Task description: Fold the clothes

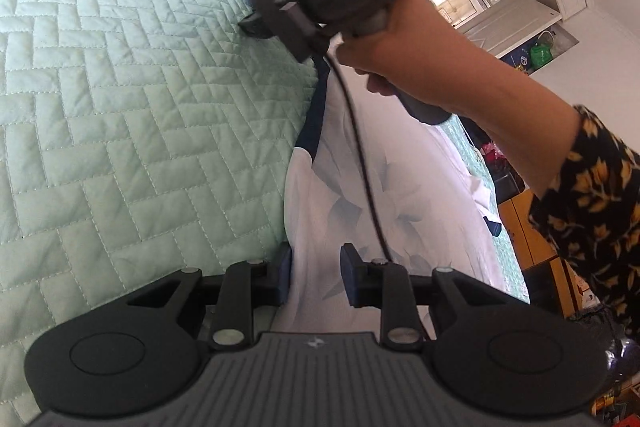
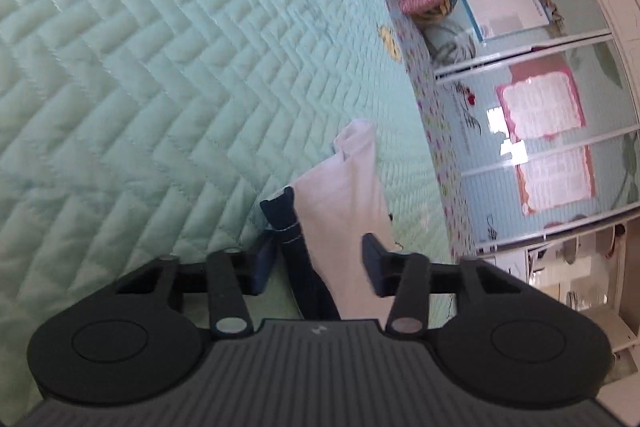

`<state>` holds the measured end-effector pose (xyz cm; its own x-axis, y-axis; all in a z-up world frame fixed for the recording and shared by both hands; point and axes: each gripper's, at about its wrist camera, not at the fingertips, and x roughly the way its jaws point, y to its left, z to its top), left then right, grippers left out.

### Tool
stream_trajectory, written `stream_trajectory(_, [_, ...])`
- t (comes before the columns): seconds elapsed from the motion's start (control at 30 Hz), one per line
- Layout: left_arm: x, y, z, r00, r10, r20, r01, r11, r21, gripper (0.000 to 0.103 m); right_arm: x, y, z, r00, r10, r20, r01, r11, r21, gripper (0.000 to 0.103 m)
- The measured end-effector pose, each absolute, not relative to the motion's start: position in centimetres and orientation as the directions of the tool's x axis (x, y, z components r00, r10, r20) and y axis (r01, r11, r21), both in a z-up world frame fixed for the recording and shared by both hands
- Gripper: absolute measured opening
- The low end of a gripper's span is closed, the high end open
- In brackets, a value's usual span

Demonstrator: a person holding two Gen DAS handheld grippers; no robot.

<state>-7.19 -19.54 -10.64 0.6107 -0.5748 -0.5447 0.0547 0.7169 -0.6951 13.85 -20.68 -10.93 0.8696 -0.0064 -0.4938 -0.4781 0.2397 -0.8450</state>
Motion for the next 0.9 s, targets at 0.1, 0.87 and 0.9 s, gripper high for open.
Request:
stream_trajectory(0.1, [-7.3,-19.7,-10.6,0.613,-0.570,-0.546,0.060,0.723,-0.688,0.029,14.3,-19.8,-12.4,0.888,-0.063,-0.456,-0.437,0.200,-0.877,0.028])
stream_trajectory(0.87, [-6.9,-24.1,-8.3,0.594,-0.516,-0.617,0.162,0.828,-0.536,0.020,22.1,-53.3,-1.6,0.809,0.180,-0.559,0.165,0.844,0.511,0.003])
stream_trajectory(0.9, [-6.9,-24.6,-8.2,0.588,-0.518,-0.621,0.177,0.832,-0.526,0.020,21.8,-55.2,-3.4,0.790,0.175,-0.587,0.204,0.828,0.522,0.003])
